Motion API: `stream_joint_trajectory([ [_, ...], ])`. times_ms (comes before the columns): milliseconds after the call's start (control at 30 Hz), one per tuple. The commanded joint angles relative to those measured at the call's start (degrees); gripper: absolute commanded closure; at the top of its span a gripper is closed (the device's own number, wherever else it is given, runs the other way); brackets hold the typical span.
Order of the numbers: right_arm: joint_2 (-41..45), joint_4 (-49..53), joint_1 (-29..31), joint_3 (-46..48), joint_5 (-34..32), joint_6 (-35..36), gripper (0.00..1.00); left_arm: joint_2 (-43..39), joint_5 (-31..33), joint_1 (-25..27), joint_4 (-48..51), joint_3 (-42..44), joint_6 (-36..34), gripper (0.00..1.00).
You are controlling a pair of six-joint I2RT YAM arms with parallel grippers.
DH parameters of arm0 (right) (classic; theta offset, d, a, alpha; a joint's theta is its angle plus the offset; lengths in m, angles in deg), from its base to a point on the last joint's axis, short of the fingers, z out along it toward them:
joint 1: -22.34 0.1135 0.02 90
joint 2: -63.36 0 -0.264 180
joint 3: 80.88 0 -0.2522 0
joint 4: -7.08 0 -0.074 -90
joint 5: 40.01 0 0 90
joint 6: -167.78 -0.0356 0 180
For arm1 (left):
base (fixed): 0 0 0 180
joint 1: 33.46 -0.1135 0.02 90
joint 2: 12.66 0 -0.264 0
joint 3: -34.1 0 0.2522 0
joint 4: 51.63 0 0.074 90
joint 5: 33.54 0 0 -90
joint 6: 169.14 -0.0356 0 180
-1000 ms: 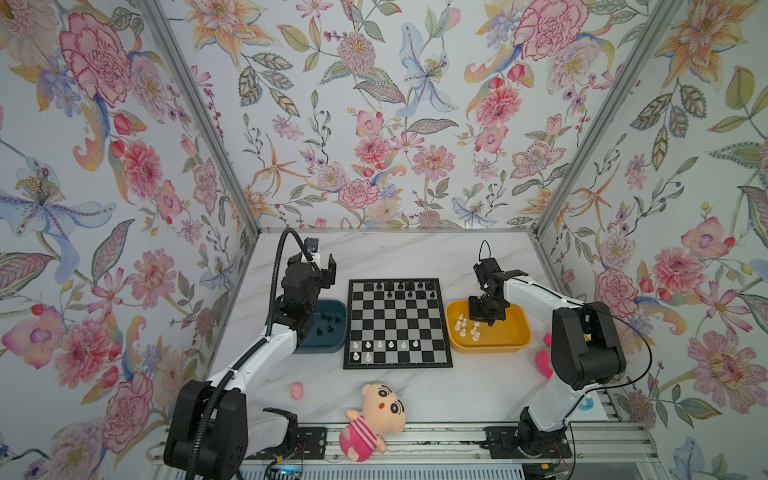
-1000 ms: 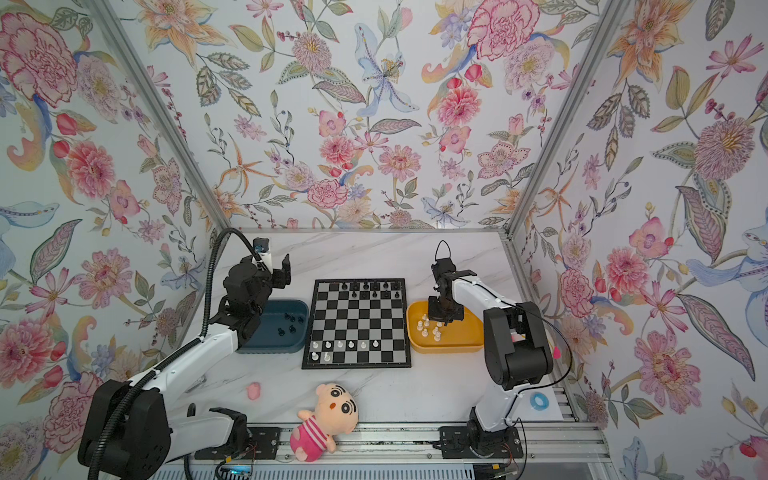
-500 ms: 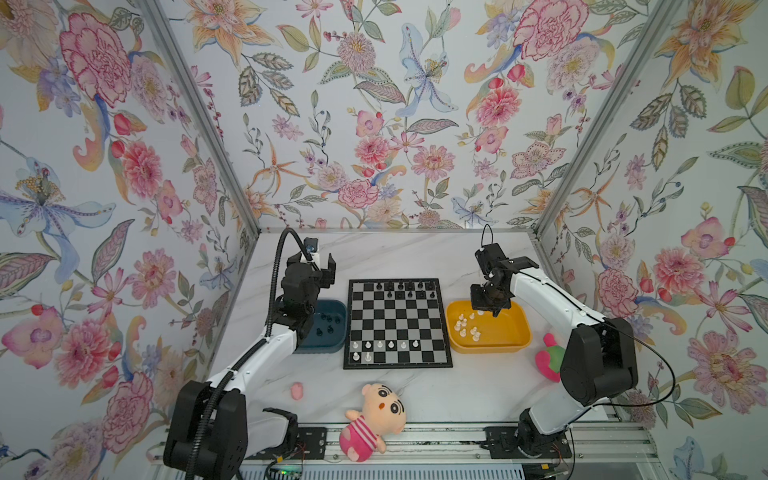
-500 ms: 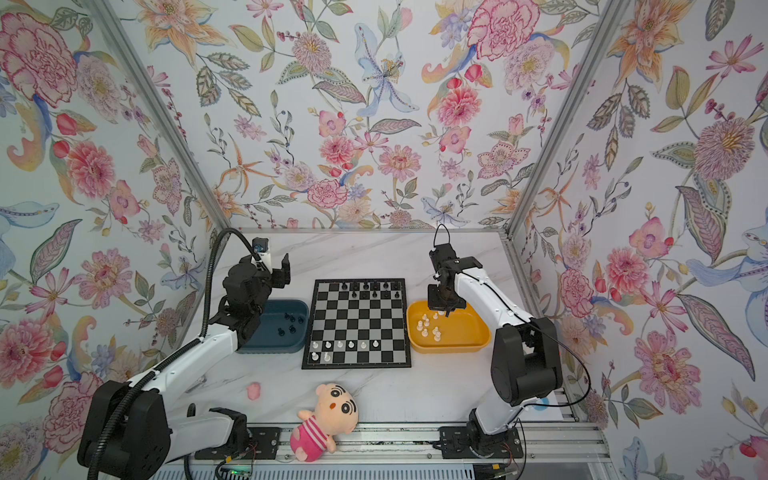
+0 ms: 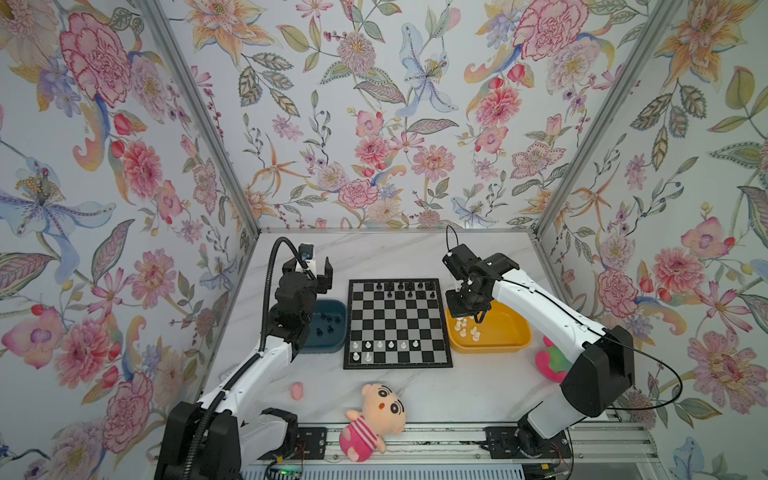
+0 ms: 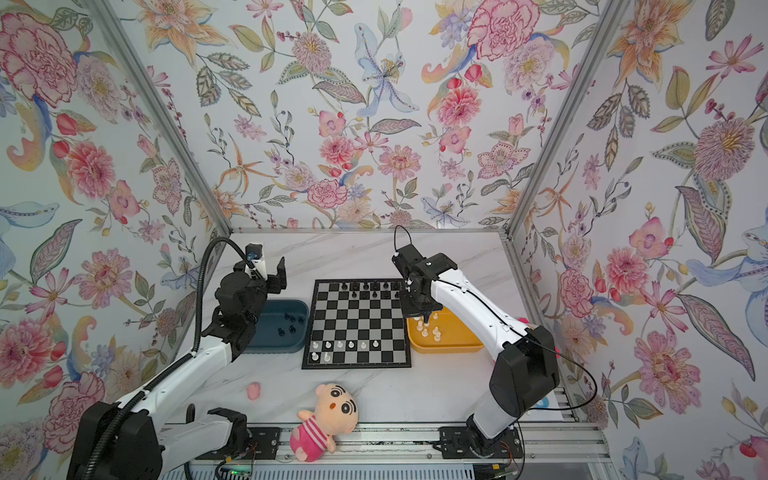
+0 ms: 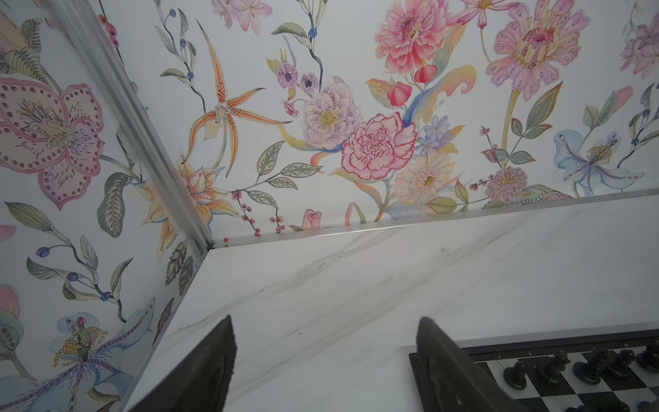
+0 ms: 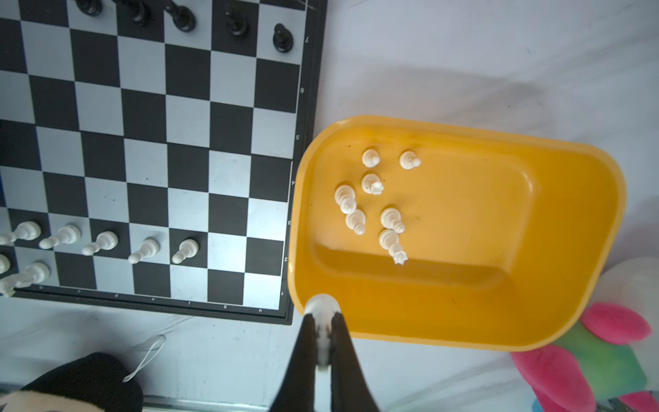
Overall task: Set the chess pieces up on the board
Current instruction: 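Carry the white pawn to the board's nearest rank and release it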
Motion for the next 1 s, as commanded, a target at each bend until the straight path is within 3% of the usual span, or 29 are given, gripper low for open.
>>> stream_joint_trajectory([
  [0, 0.7, 2.8, 4.2, -0.3, -0.7, -3.7, 1.00, -2.2, -1.4, 0.6, -2.4, 1.8, -0.2, 0.19],
  [300, 0.9, -3.3, 12.2, 5.7, -1.7, -8.2, 1.00, -5.4, -3.3, 1.1, -3.1, 3.7, 1.5, 0.19],
  [967, -3.4, -15.1, 16.1, 14.6, -0.7, -10.1, 1.00, -7.4, -2.2, 2.4, -2.1, 4.6, 1.4, 0.20],
])
